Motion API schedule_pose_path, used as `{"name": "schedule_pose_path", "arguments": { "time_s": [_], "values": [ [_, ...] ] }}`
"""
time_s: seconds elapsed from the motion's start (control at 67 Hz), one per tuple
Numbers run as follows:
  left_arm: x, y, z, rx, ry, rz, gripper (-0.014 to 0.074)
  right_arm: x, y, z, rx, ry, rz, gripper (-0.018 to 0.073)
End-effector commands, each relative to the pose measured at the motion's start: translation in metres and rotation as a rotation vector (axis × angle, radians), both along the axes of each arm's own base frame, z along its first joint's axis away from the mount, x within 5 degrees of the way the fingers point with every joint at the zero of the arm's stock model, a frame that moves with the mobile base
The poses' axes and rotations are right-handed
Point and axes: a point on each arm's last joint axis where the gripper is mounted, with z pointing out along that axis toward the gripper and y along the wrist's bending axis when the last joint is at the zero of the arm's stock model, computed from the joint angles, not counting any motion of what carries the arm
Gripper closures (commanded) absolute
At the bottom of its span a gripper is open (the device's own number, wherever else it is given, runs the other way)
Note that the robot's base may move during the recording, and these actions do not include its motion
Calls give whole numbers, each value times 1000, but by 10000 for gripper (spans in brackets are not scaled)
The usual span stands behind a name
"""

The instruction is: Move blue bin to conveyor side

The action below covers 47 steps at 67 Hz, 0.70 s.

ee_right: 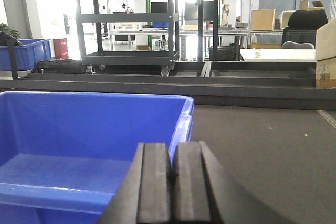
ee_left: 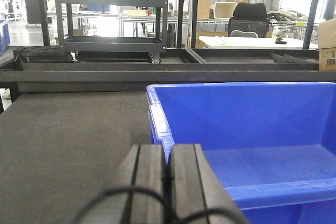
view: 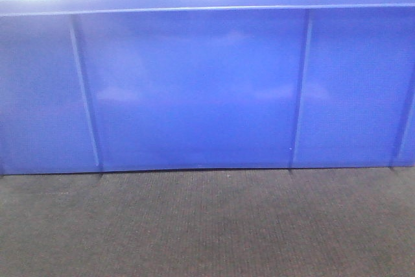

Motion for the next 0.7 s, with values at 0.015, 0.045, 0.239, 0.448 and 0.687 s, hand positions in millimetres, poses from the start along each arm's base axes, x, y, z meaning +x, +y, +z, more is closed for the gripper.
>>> {"name": "schedule_pose_path", "arguments": {
  "time_s": [0.015,0.045,0.239,0.448,0.687],
  "values": [
    [-1,0,2,0,-26,-5,620,-1,-1,2,-8,-33,-5,625],
    [-1,0,2,0,-26,-5,620,-1,-1,2,-8,-33,-5,625],
    [-1,0,2,0,-26,-5,620,-1,-1,2,-8,-33,-5,625],
    [-2,0,-7,57,-8,38,620,-1,-1,2,-8,-33,-5,625],
    [-2,1,-58,46,-27,105,620,-1,-1,2,-8,-33,-5,625]
  ]
}}
